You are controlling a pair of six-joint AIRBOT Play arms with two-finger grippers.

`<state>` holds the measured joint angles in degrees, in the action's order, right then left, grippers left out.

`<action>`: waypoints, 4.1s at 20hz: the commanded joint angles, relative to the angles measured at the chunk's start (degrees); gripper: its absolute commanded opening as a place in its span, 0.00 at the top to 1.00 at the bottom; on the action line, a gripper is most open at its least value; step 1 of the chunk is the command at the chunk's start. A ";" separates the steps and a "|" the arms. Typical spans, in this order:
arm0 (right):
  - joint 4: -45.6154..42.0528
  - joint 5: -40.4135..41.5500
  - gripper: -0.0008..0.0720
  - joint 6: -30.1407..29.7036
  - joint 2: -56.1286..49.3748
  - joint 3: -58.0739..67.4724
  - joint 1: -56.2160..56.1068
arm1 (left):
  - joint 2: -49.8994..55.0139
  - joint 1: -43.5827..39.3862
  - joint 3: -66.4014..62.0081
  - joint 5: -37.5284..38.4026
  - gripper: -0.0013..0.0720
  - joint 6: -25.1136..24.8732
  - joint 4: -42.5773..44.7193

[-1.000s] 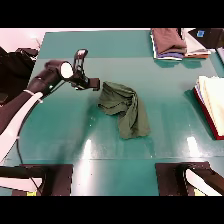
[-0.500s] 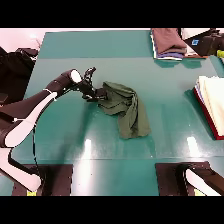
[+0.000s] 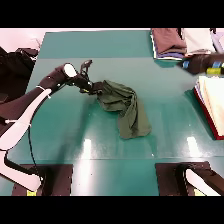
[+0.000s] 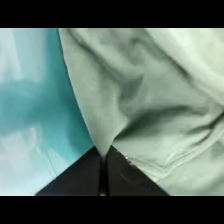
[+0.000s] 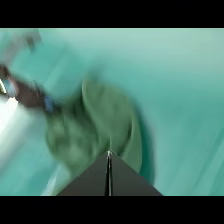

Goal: Fold the shirts.

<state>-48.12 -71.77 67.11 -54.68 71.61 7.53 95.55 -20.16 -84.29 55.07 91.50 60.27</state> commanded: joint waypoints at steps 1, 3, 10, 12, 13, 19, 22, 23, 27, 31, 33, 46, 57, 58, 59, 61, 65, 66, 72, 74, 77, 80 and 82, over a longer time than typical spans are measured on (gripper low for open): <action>-0.11 -2.56 0.95 0.07 1.16 -13.97 2.10 | -2.32 0.68 -1.42 0.02 0.95 -0.55 3.17; 0.46 -0.72 0.51 0.09 -0.20 -24.87 2.08 | -2.34 0.68 -1.40 0.57 0.95 -0.52 3.37; 9.60 7.21 0.26 -2.03 -15.58 -38.29 -8.83 | -2.34 0.68 -1.40 1.07 0.95 -0.52 3.43; 9.46 7.65 0.35 -2.19 -18.43 -36.24 -11.08 | -2.34 0.68 -1.40 1.31 0.95 -0.55 4.09; 9.46 7.63 0.51 -2.78 -19.04 -35.01 -11.52 | -2.34 0.68 -1.42 1.49 0.95 -0.52 4.28; 4.55 5.68 0.95 -3.56 -9.51 -23.21 -7.37 | -8.24 0.70 -1.46 1.44 0.95 -0.50 13.31; -0.13 1.66 0.95 -3.54 -0.87 -13.00 -0.98 | -16.85 0.70 -3.04 2.27 0.95 -0.50 22.86; -1.05 0.17 0.95 -3.54 1.62 -9.20 1.55 | -19.93 0.68 -3.82 2.49 0.95 -0.52 24.87; -1.46 -3.39 0.95 -3.48 8.66 3.82 10.69 | -33.51 0.68 -7.56 2.45 0.95 -0.98 27.82; -1.49 -3.93 0.95 -2.56 13.27 13.25 18.71 | -46.93 0.68 -10.56 2.43 0.95 -2.01 27.89; -1.51 -4.39 0.95 -2.27 14.25 18.01 22.56 | -52.63 0.68 -11.28 2.47 0.95 -1.99 27.85; -8.11 -9.20 0.95 7.52 -5.16 26.21 15.12 | -47.76 0.68 -2.40 9.77 0.95 -2.01 26.36; -24.90 -4.09 0.37 14.84 -37.53 30.27 -0.83 | -12.83 3.76 -0.50 -4.98 0.32 -0.68 33.64; -24.63 -5.11 0.27 15.39 -38.62 33.40 -0.20 | -12.61 5.70 -2.25 -4.76 0.32 0.35 33.00; -23.32 -6.14 0.27 15.37 -39.04 35.41 0.26 | -12.63 8.07 -3.98 -3.89 0.32 0.66 31.47; -21.03 -7.85 0.28 15.30 -38.40 36.83 1.29 | -12.63 12.44 -6.03 0.63 0.32 0.55 27.26; -20.37 -13.46 0.30 14.69 -36.65 36.79 1.92 | -11.98 15.61 -3.65 8.09 0.32 -7.43 19.91; -20.41 -14.38 0.30 14.69 -36.59 36.79 1.57 | -11.98 15.61 -1.62 7.43 0.32 -9.25 18.18; -20.48 -15.43 0.30 14.69 -36.59 36.79 -1.29 | -11.98 15.50 12.15 4.59 0.32 -22.34 6.54; -20.44 -15.21 0.38 14.69 -36.59 36.79 -1.64 | -11.98 15.34 14.14 1.90 0.32 -23.06 6.49; -20.46 -15.28 0.38 14.71 -36.59 36.79 -1.99 | -11.98 12.50 14.47 -2.16 0.32 -27.91 6.75; -20.46 -15.56 0.38 14.73 -36.59 36.79 -1.97 | -11.98 8.85 14.47 -6.93 0.32 -29.20 7.82; -20.46 -15.87 0.38 14.73 -36.59 36.79 -1.99 | -11.89 7.13 14.47 -9.55 0.32 -29.00 10.73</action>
<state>-68.60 -87.26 81.84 -91.31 108.33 5.65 83.55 -10.68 -70.11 50.19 63.90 68.45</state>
